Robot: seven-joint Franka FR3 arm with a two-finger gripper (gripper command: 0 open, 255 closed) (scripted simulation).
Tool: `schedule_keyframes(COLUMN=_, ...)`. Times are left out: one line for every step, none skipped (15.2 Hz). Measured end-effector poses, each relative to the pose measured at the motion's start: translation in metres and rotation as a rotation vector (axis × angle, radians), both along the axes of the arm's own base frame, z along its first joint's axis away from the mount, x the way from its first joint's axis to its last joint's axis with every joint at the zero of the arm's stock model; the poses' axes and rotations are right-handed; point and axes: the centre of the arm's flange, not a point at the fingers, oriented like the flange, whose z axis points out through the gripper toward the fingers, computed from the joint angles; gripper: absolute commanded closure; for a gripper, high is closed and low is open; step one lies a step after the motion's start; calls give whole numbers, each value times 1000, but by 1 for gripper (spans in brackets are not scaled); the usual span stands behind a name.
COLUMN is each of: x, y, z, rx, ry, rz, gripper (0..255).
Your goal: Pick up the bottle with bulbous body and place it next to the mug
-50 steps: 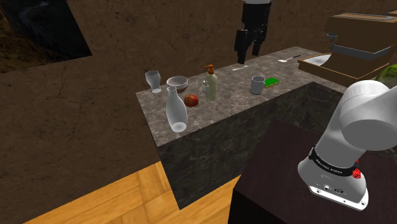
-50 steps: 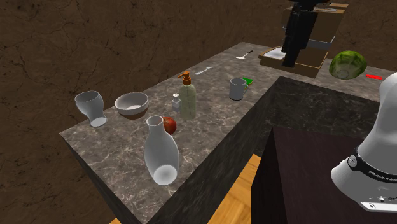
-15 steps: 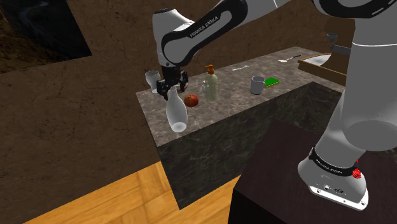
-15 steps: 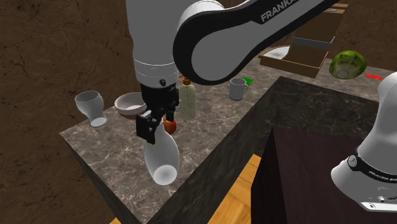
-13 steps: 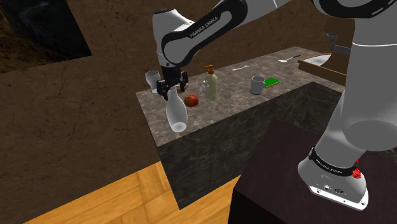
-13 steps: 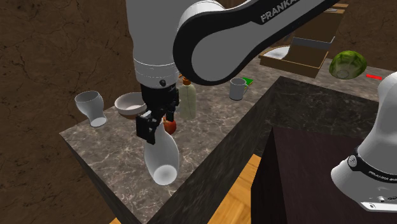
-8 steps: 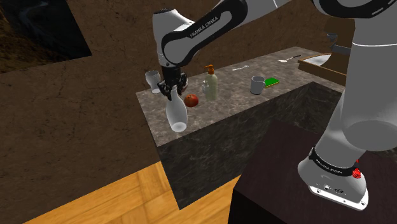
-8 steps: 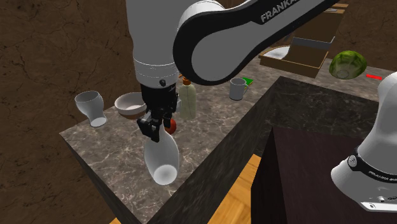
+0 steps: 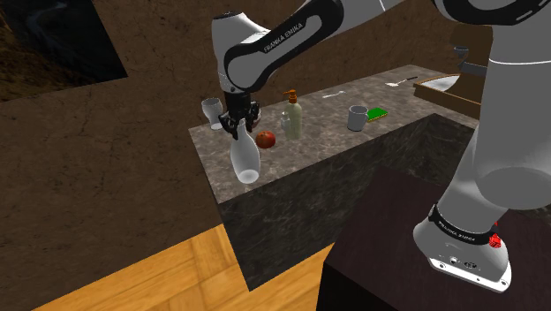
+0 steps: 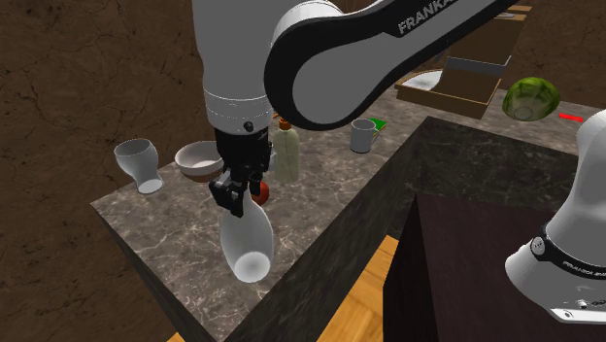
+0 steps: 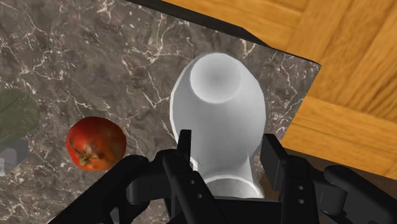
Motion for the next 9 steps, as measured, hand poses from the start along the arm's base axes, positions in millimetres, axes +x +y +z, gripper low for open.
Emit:
schedule_keyframes(x=0, y=0, z=2, rx=0, ry=1, rz=0, gripper=255)
schedule_keyframes(x=0, y=0, z=6, rx=0, ry=1, rz=0, gripper=255)
schedule_keyframes(x=0, y=0, z=11, rx=0, ry=1, rz=0, gripper=255)
schedule_keyframes(x=0, y=-1, z=16, rx=0, ry=1, rz=0, gripper=255)
schedule_keyframes(x=0, y=0, z=21, rx=0, ry=1, rz=0, gripper=255)
schedule_keyframes(x=0, y=0, z=26, rx=0, ry=1, rz=0, gripper=255)
schedule_keyframes(x=1, y=0, z=31, rx=0, ry=1, rz=0, gripper=255)
schedule_keyframes(x=0, y=0, z=36, rx=0, ry=1, rz=0, gripper=255)
schedule_keyframes(x=0, y=0, z=41, rx=0, ry=1, rz=0, gripper=255)
